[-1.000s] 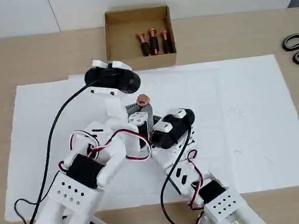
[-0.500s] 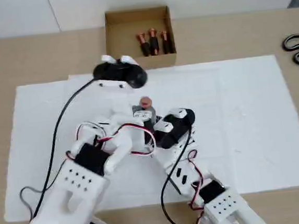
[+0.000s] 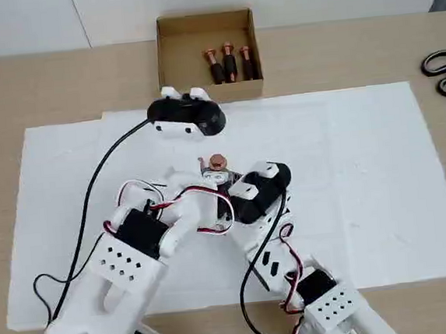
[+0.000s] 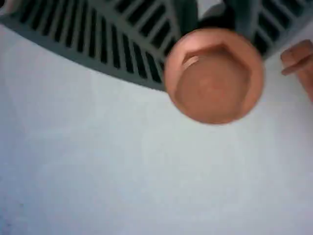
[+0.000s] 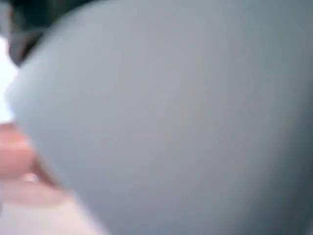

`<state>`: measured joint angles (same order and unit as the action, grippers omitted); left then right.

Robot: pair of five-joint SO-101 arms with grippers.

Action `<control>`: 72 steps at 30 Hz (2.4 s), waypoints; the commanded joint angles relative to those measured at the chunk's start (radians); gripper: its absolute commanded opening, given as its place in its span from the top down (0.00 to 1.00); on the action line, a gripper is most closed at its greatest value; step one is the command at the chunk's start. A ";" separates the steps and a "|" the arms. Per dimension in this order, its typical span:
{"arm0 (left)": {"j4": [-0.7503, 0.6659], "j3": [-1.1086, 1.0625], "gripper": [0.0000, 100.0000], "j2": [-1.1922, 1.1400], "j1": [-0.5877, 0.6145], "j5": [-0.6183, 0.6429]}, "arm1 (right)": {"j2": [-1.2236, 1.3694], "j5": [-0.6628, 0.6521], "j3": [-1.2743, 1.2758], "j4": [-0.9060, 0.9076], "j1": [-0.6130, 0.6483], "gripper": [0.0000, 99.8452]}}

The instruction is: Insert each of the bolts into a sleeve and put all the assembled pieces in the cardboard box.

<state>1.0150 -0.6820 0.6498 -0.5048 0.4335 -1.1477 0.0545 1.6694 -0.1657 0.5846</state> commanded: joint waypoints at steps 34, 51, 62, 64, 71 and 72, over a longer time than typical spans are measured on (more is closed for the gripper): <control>0.101 0.151 0.78 0.011 0.087 0.006 | -0.022 -0.011 0.005 -0.033 -0.001 1.00; 0.308 0.260 0.78 0.009 0.511 -0.322 | -0.016 -0.012 -0.005 -0.028 -0.125 1.00; 0.305 0.197 0.78 0.009 0.588 -0.324 | -0.013 -0.084 -0.443 0.493 -0.314 1.00; 0.305 0.180 0.78 0.009 0.591 -0.324 | -0.012 -0.092 -0.531 0.555 -0.312 1.00; 0.262 0.094 0.78 0.009 0.589 -0.324 | -0.012 -0.192 -0.661 0.584 -0.312 1.00; 0.253 0.087 0.78 0.009 0.588 -0.322 | -0.012 -0.190 -0.678 0.584 -0.312 1.00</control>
<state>1.3080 -0.5884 0.6498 0.0798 0.1143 -1.1492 -0.1158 1.0955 0.4158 0.2793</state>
